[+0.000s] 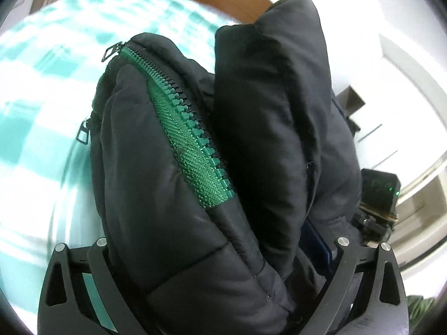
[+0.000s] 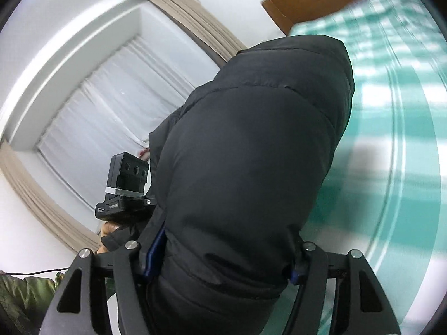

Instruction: Fold large clothes

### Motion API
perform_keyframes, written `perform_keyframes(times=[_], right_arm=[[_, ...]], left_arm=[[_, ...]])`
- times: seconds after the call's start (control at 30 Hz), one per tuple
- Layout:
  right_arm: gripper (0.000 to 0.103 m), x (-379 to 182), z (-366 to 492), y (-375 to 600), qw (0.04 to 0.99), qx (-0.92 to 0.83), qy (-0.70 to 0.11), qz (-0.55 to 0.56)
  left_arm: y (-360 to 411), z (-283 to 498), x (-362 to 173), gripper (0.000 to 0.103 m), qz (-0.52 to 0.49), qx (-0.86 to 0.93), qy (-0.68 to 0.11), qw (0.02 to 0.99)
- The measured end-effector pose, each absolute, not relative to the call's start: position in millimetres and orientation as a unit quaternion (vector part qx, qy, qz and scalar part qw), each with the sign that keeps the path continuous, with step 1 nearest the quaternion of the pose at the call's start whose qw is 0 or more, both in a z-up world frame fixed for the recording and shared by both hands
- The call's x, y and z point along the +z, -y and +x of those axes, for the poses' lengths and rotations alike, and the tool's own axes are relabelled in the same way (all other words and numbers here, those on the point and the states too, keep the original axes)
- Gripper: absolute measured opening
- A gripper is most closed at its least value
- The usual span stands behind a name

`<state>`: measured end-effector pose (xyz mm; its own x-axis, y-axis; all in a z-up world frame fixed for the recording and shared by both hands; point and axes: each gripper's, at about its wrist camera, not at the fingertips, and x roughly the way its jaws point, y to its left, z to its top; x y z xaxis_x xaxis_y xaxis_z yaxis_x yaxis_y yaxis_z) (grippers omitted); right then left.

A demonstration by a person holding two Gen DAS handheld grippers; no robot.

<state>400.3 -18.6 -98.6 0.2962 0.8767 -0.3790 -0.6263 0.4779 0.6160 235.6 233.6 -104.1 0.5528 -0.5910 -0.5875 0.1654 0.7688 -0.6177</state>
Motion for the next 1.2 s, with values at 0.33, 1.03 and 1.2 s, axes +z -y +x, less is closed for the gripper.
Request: perform_keyframes(times=[0.33,1.03,1.2], right_arm=[[0.084,-148,540,41,0.788,0.346,-0.469,0.197],[0.103,-71,310,90,0.945,0.184,-0.264,-0.06],[0.103,-60,265,83,0.948,0.174,-0.257,-0.074]], left_arm=[[-196,332,-166,0.099,-0.242,-0.171,-0.479,0.826],[-121,115,-45,0.103,0.056,0.088,-0.218,0.97],[-100,106,-29,0.103,0.049,0.083,-0.228,0.969]])
